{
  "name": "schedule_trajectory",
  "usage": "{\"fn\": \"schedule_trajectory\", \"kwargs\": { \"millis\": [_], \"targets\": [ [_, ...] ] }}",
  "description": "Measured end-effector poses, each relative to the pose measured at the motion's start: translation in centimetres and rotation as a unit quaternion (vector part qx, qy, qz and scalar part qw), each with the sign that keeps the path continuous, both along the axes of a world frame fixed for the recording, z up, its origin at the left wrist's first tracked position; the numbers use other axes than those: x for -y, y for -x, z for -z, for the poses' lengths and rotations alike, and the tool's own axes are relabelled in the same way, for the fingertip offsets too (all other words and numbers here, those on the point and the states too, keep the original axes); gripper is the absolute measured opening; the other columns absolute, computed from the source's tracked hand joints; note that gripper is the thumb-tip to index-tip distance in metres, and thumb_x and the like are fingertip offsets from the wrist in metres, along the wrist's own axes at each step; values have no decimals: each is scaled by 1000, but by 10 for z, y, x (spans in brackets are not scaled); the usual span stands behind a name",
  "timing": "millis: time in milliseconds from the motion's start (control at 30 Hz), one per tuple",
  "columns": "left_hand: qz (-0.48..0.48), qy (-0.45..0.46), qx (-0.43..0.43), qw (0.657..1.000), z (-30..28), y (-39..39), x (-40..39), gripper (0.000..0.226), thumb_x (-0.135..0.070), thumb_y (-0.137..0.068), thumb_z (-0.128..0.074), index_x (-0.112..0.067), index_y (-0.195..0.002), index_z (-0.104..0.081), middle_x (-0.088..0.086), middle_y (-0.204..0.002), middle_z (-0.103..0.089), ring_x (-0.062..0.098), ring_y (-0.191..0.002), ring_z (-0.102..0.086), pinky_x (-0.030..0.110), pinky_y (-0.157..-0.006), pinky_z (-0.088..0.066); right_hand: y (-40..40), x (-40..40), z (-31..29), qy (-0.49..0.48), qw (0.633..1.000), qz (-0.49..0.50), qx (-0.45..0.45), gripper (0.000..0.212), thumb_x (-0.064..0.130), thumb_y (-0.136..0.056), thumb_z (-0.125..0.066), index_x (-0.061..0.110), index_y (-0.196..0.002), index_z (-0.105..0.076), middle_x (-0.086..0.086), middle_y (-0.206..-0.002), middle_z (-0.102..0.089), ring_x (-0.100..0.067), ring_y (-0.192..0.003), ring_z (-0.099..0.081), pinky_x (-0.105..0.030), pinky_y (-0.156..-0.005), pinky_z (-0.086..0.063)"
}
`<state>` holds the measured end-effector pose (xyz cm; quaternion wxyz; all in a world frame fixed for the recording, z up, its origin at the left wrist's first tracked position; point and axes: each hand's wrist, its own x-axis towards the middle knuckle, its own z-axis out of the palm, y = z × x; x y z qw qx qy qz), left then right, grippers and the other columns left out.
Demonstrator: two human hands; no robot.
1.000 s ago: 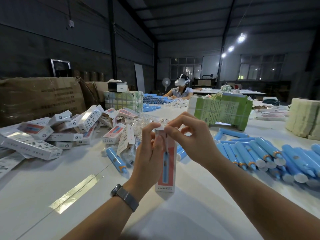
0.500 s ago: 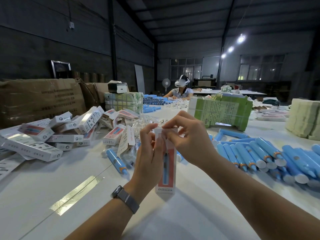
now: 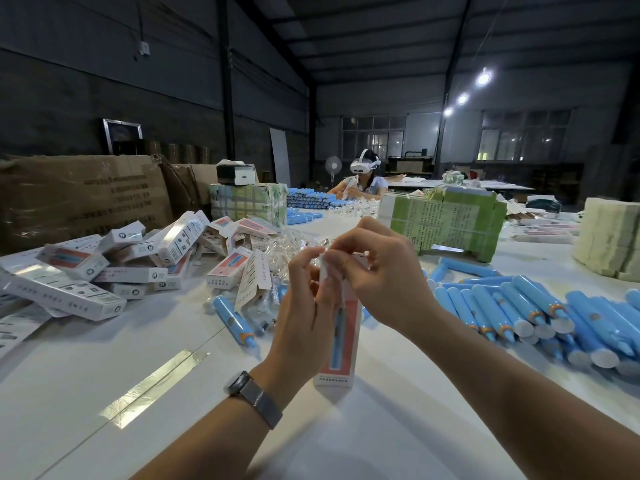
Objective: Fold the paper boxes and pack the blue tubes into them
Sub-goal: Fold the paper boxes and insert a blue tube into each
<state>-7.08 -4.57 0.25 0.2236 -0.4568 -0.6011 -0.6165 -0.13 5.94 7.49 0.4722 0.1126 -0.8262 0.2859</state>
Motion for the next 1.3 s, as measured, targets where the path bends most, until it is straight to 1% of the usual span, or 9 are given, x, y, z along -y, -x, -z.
{"fn": "schedule_trajectory", "kwargs": {
  "millis": [200, 333, 533, 700, 867, 1000, 1167, 1233, 1300],
  "targets": [
    [7, 6, -8, 1000, 0, -1, 1, 27, -48, -102, -32, -65, -122, -26, -19, -101, -63, 10, -83, -70, 26, -64, -59, -3, -1, -9, 7, 999, -3, 33, 7, 17, -85, -74, 18, -78, -72, 8, -77, -57, -8, -73, -55, -21, -63, -43],
    [7, 12, -17, 1000, 0, -1, 1, 27, -51, -102, -31, -62, -126, -26, -19, -99, -63, 13, -82, -69, 35, -63, -59, -8, -3, -18, 11, 997, -19, 80, 8, 17, -86, -73, 18, -79, -72, 4, -80, -60, -10, -75, -57, -22, -66, -47],
    [17, 22, -22, 999, 1, 0, 0, 31, -50, -103, -31, -55, -133, -26, -17, -99, -62, 15, -88, -68, 31, -67, -59, -13, -9, -27, 0, 993, -39, 111, 9, 17, -85, -74, 13, -78, -72, 4, -76, -60, -3, -65, -48, -13, -63, -39],
    [6, 26, -31, 999, -1, -2, 2, 31, -48, -103, -30, -61, -130, -24, -17, -96, -61, 15, -82, -67, 33, -64, -58, -13, -11, -28, -10, 992, -45, 115, 8, 17, -85, -74, 12, -79, -73, 5, -74, -62, -3, -65, -50, -16, -64, -42],
    [10, 27, -36, 999, -1, -3, 0, 33, -47, -103, -31, -51, -136, -28, -14, -95, -61, 16, -80, -66, 31, -63, -57, -14, -17, -30, 6, 996, -31, 89, 9, 18, -86, -74, 18, -77, -71, -4, -69, -68, -26, -68, -61, -38, -64, -51],
    [-4, 32, -20, 999, 0, 0, 0, 33, -44, -104, -31, -45, -136, -25, -15, -96, -60, 15, -81, -67, 37, -65, -58, -12, -14, -26, -8, 994, -40, 101, 11, 20, -83, -77, 13, -77, -73, 2, -75, -64, -9, -68, -56, -20, -64, -46],
    [3, 28, -22, 999, -1, -2, 1, 43, -62, -100, -28, -41, -138, -26, -22, -93, -58, 12, -82, -67, 24, -62, -56, -12, -15, -26, 26, 992, -59, 110, 8, 21, -82, -77, 15, -77, -74, 2, -77, -65, -6, -69, -55, -24, -69, -48],
    [3, 25, -23, 999, -2, -3, 1, 40, -58, -101, -28, -42, -137, -26, -21, -94, -58, 11, -82, -66, 21, -62, -55, -12, -16, -25, 26, 991, -69, 111, 8, 19, -82, -76, 18, -75, -73, 4, -76, -63, -4, -68, -54, -22, -68, -46],
    [0, 24, -26, 999, -2, -2, 1, 35, -49, -103, -31, -42, -137, -26, -17, -95, -57, 13, -82, -65, 27, -63, -56, -11, -16, -25, 16, 991, -72, 109, 9, 17, -83, -76, 17, -75, -72, 4, -76, -62, -4, -67, -54, -20, -67, -46]
  ]
}}
